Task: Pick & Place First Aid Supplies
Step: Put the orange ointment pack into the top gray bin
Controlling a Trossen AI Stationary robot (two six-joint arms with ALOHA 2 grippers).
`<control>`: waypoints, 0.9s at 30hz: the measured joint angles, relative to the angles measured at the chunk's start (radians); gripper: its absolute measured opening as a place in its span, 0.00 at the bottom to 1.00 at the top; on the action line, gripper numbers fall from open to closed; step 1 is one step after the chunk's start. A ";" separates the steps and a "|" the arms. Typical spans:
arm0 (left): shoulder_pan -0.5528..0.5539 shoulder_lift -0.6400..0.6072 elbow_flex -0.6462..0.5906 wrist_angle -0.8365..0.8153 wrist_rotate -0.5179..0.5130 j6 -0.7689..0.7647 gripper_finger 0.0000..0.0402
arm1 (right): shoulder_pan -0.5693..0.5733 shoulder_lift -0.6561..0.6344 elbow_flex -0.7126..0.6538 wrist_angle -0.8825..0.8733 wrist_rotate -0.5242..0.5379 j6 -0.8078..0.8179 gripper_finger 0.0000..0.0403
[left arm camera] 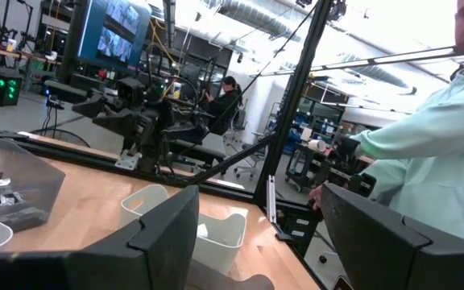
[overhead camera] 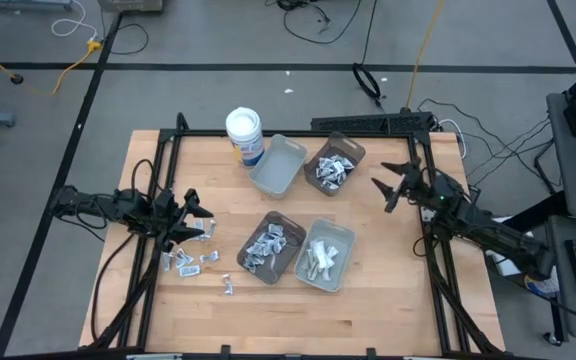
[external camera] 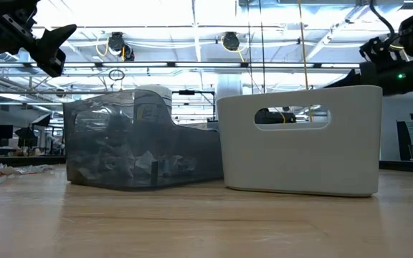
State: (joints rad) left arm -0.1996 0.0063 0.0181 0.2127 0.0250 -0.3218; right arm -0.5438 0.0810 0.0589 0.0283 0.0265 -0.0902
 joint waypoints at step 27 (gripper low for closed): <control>0.000 0.000 0.000 0.000 0.000 0.000 0.66 | 0.000 -0.068 -0.002 0.059 0.002 -0.027 0.67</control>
State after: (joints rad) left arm -0.1997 0.0063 0.0185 0.2125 0.0250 -0.3218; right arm -0.5438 0.0127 0.0566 0.0878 0.0288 -0.1173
